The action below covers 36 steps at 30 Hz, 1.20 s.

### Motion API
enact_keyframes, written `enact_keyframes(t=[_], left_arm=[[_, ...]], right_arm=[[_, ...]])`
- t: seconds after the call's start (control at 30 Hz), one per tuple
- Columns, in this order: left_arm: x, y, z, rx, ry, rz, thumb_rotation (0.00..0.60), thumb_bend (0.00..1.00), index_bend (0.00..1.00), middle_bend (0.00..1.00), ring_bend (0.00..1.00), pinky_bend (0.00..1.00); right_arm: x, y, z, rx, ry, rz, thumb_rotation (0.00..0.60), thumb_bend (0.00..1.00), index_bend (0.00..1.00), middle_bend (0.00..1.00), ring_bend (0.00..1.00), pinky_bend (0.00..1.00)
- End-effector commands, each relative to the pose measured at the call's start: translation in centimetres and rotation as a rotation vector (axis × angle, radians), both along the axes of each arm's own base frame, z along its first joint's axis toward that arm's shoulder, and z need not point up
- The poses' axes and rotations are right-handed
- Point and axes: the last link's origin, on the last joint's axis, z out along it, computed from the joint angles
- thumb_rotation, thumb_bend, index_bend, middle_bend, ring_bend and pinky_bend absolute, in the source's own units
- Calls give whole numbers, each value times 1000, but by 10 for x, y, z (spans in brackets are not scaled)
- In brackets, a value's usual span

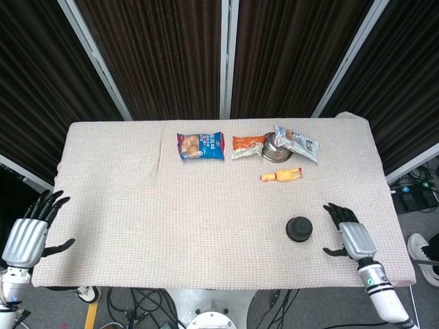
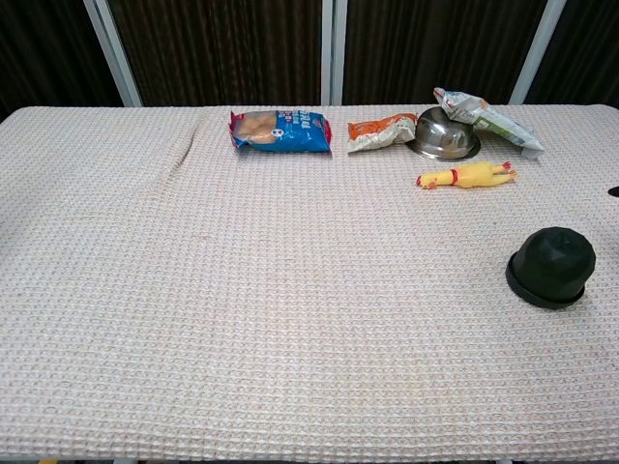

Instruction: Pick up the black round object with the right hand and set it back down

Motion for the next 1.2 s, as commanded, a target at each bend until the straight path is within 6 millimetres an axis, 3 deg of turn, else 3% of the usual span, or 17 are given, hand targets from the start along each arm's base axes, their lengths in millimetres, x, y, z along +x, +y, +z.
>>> enact_keyframes(t=[0.03, 0.63, 1.2], left_arm=[[0, 0, 0, -1, 1, 2, 600, 85, 151, 83, 0, 168], [-4, -1, 3, 0, 9, 10, 600, 85, 152, 83, 0, 168], [-6, -2, 3, -2, 14, 10, 600, 86, 154, 83, 0, 168]], right_arm=[[3, -5, -7, 11, -28, 1, 600, 19, 0, 32, 0, 0], [16, -22, -36, 86, -84, 17, 600, 24, 0, 91, 0, 0], [22, -30, -48, 77, -111, 25, 600, 61, 0, 174, 0, 0]])
